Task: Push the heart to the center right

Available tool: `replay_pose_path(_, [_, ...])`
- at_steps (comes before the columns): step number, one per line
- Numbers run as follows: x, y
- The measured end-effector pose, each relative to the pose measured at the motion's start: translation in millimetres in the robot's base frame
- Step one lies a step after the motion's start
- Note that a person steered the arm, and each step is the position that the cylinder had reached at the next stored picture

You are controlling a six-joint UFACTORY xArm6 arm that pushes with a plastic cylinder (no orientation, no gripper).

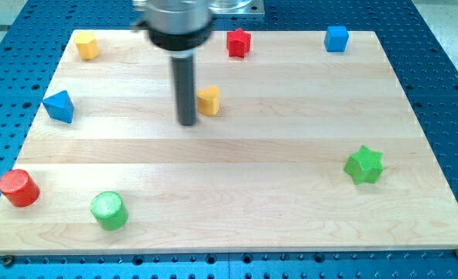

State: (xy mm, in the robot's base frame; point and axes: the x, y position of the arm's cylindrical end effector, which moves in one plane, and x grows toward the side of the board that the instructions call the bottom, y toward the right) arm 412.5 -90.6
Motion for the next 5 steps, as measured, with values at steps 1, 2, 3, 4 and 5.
replay_pose_path(1, [-25,37])
replay_pose_path(2, [-9,132])
replay_pose_path(3, [-6,144])
replay_pose_path(4, [-37,120])
replay_pose_path(5, [-19,206])
